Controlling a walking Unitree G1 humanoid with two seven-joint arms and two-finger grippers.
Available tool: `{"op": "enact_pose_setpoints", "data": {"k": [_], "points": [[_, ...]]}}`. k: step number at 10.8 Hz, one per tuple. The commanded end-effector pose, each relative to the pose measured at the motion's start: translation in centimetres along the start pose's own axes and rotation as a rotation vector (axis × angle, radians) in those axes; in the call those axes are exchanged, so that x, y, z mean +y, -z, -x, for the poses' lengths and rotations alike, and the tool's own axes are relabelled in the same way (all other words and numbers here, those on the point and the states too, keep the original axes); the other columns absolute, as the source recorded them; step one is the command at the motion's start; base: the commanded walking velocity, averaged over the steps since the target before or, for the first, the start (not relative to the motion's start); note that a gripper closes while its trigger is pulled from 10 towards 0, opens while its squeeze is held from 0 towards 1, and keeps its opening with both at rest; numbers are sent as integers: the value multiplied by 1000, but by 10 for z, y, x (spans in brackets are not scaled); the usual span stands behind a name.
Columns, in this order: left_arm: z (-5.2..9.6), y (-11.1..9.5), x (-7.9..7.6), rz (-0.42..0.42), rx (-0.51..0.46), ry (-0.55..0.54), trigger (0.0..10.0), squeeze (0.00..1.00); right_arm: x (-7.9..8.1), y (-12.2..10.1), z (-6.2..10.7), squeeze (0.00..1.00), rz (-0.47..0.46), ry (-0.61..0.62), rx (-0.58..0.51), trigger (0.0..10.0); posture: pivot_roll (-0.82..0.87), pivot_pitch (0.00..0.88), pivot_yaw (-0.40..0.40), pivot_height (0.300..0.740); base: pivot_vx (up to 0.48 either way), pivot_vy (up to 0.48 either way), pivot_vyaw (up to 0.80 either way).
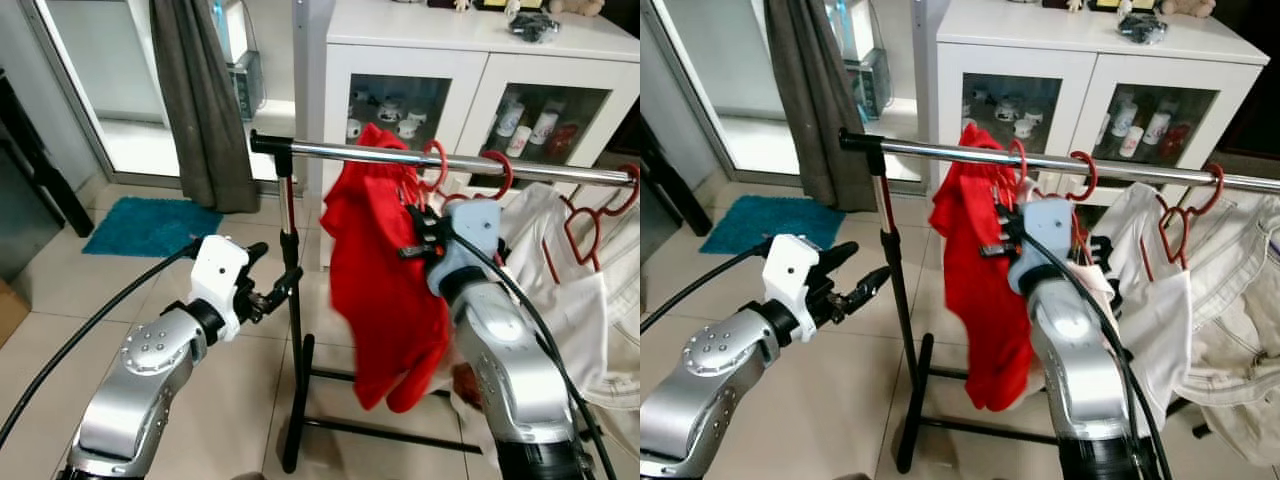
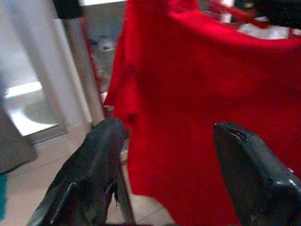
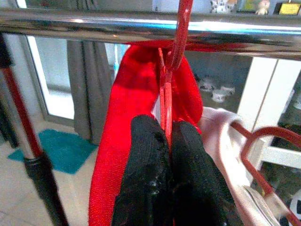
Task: Hang hanger
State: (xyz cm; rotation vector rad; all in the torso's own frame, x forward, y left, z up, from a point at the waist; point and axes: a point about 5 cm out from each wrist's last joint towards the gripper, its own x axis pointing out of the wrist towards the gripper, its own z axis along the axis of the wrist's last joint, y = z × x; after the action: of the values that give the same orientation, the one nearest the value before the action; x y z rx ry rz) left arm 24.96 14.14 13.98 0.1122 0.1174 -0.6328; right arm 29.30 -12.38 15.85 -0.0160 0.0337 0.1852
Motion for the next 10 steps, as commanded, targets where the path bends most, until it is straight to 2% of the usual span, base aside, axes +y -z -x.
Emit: {"op": "enact_pose_setpoints", "data": {"k": [1,2,3,4,6,8,9,10], "points": [[-1,-10,-4,-25,-41,43,10000,0,3,-3,-6,0,19,1,12,10000,-25,0,15,740,0,0,0],[-2,-15,-10,-33,-61,97,10000,0,7,-2,-20,0,45,6,60,10000,-23,0,17,740,0,0,0],[-1,-20,-15,-45,-71,146,10000,0,9,6,-33,0,68,23,169,10000,-16,0,11,740,0,0,0],[0,-18,-16,-47,-64,150,10000,0,10,14,-34,0,75,17,247,10000,-10,0,5,740,0,0,0],[3,-16,-15,-47,-51,146,10000,0,15,27,-29,0,81,-13,323,10000,-4,0,0,740,0,0,0],[4,-16,-15,-46,-48,148,10000,0,17,28,-30,0,67,-19,320,10000,-6,0,3,740,0,0,0],[3,-16,-14,-45,-48,147,10000,0,17,16,-31,1000,69,-37,225,10000,-11,0,8,740,0,0,0],[2,-16,-14,-41,-51,143,10000,0,17,9,-30,1000,59,-62,171,10000,-12,0,10,740,0,0,0]]}}
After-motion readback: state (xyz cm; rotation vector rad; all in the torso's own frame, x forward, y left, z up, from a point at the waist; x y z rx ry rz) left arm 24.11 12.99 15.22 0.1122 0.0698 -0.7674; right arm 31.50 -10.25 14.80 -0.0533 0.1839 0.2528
